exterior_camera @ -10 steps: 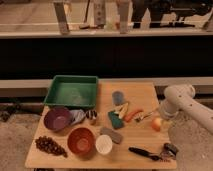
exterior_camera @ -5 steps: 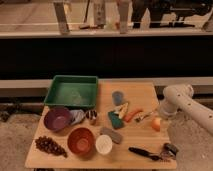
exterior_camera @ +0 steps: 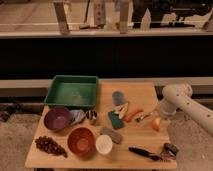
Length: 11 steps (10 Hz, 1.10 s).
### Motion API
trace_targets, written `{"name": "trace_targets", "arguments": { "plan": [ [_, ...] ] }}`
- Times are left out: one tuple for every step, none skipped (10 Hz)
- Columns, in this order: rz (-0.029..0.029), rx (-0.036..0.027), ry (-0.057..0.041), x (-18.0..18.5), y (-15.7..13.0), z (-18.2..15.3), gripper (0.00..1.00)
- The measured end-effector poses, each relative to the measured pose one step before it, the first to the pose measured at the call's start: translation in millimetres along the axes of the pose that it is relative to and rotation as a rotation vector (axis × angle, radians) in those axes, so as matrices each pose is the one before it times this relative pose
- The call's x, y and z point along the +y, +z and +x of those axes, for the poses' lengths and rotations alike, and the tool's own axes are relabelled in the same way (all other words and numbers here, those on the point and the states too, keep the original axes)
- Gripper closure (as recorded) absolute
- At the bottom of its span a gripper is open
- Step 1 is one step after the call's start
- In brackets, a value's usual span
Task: Place apple in red bowl
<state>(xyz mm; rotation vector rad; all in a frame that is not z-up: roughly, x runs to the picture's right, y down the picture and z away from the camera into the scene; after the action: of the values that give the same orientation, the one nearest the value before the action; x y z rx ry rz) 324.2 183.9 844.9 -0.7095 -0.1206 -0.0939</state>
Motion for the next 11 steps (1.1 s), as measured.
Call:
{"name": "trace_targets", "arguments": {
  "plan": [
    [-0.00089,-0.00083,-0.00146,-0.78,-0.65,-1.26,0.53],
    [-0.00009,-0.00121,-0.00118,-1.08,-1.04,-0.67,0.59],
    [-0.00342,-0.00269,-0.00147,-0.57,1.42,-0.35,0.60],
    [-0.00147,0.00261,-0.00405,0.21,0.63,-0.30,0.62],
    [0.00431,0.00403,-0.01038,1.66,-1.94,-3.35,0.71],
    [0.00890,0.00535,-0.01043,0.05,-7.44,-2.41,0.81],
    [0.01004,0.00420,-0.01238,-0.02,-11.83,-3.19,0.91],
    [0.00307,0.00164,-0.00795,-0.13,-11.77,-2.93,0.98],
    [0.00078,0.00166,-0.00378,-0.44,-7.12,-1.13,1.00],
    [0.00197,0.00237,-0.00401,-0.02,-4.61,-0.38,1.00],
    [-0.00116,0.00246,-0.00528,1.67,1.86,-0.10,1.00]
  ]
}}
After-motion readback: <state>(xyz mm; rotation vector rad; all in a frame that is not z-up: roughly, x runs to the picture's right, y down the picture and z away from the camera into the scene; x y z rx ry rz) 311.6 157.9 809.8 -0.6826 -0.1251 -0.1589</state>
